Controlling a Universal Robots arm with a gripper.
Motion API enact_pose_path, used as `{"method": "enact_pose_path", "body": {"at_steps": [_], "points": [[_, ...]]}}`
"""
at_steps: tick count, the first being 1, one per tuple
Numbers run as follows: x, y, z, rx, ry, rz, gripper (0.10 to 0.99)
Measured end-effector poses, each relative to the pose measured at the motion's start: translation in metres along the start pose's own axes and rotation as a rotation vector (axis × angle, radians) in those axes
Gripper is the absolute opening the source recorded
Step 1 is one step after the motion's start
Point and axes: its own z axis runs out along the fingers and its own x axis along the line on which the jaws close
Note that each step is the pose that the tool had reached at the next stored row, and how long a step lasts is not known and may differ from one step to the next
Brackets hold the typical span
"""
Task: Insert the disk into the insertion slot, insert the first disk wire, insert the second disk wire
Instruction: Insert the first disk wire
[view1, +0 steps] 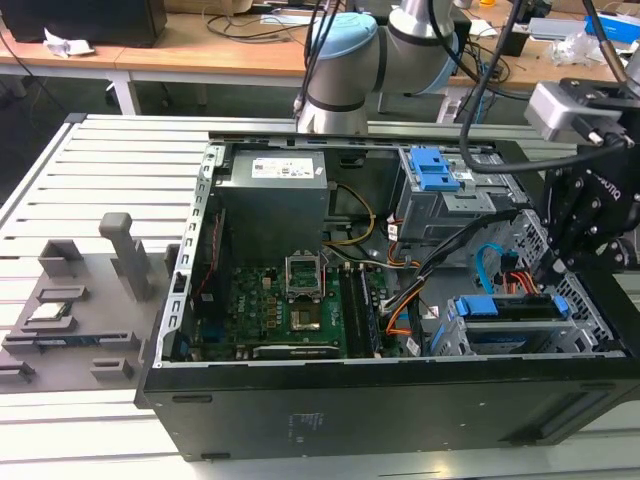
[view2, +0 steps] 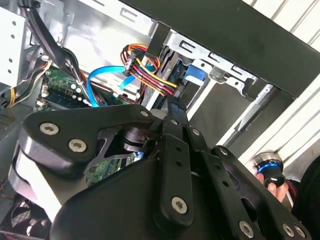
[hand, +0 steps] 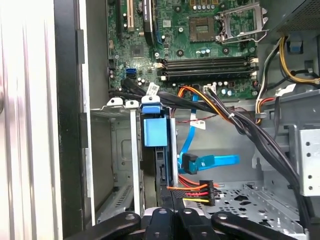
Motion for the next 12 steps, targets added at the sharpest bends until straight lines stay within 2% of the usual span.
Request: {"method": "enact_pose_path", "body": {"at_steps": [5,12], "points": [[0.0003,0.0005,-0.0127,0.0,0.0001,0.0,0.106],[0.0004,0.0005,-0.0134,0.0,0.0,0.0,0.106]]}}
